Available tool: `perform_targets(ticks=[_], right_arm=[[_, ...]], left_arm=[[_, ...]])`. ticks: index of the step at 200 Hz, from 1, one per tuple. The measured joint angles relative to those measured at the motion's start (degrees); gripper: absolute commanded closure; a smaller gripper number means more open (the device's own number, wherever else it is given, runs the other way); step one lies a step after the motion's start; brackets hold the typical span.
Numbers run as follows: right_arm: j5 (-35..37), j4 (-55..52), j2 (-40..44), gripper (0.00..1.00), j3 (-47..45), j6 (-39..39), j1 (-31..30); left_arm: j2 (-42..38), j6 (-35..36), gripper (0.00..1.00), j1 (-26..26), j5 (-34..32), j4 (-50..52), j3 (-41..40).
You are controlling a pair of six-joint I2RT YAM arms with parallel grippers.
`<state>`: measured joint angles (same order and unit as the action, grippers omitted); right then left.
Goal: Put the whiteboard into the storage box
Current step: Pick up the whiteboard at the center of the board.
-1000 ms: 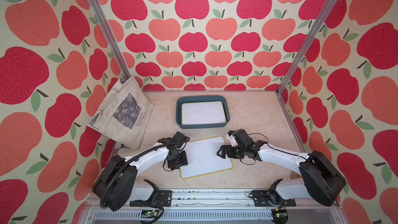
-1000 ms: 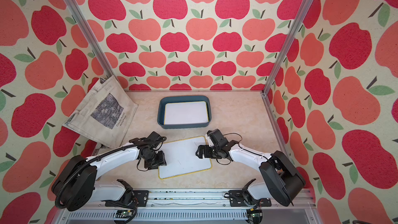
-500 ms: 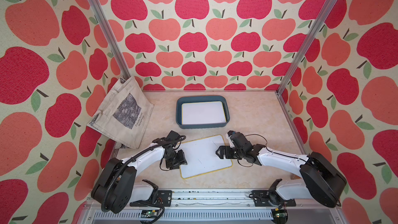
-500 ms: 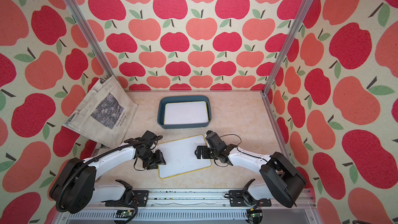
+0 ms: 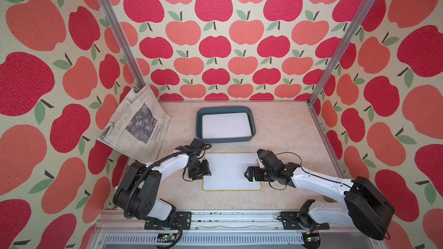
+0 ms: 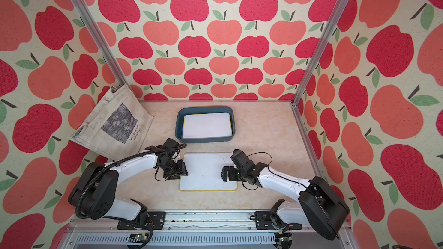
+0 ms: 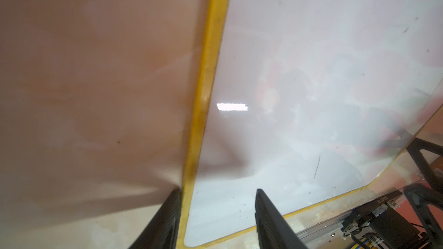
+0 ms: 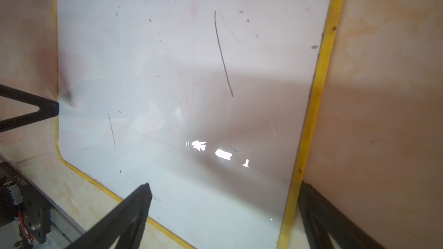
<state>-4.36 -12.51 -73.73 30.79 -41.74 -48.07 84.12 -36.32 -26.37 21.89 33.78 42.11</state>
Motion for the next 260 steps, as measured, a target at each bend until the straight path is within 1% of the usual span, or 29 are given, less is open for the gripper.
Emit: perform_targets(ticks=[16,34,63,84,127,149,169,187,225,260], right_arm=[[-0.4,-1.3,-0.4,0.01,1.0,0.3,0.5],[-2.0,-2.6,-0.3,0.01,1.5,0.9,1.9],[-4.0,-7.6,2.5,0.01,0.9,1.4,4.5],[-4.8,-9.7,4.3,0.01,0.1,1.4,5.5],[-6.6,-8.0,4.6,0.01,-0.9,1.1,5.5],[-8.2,-6.3,3.9,0.01,-1.1,0.9,5.3],[-10.1,-3.4,2.5,0.01,-1.1,0.6,5.2],[-10.3,-2.9,1.8,0.01,-1.0,0.0,5.0],[-10.6,-2.3,1.8,0.01,-1.5,-0.4,5.0],[-10.3,-0.7,1.9,0.01,-2.1,-2.4,5.1]], left_arm=[[-0.1,0.5,0.47,-0.2,-1.4,-0.2,0.2],[-0.1,1.4,0.47,-0.5,-4.7,0.2,1.2],[-0.1,2.0,0.47,-0.5,-9.5,0.7,2.2],[0.3,1.9,0.47,-0.9,-10.9,0.6,2.2],[1.1,1.3,0.47,-3.3,-12.1,-0.1,2.1],[0.9,0.9,0.47,-4.7,-11.8,-1.2,1.7],[0.4,0.2,0.46,-5.8,-10.1,-3.4,0.9],[-0.2,0.2,0.46,-5.7,-9.1,-4.7,-0.2],[-2.4,0.3,0.46,-3.7,-6.0,-8.2,-3.1],[-4.3,0.5,0.46,0.6,0.4,-11.9,-6.1]])
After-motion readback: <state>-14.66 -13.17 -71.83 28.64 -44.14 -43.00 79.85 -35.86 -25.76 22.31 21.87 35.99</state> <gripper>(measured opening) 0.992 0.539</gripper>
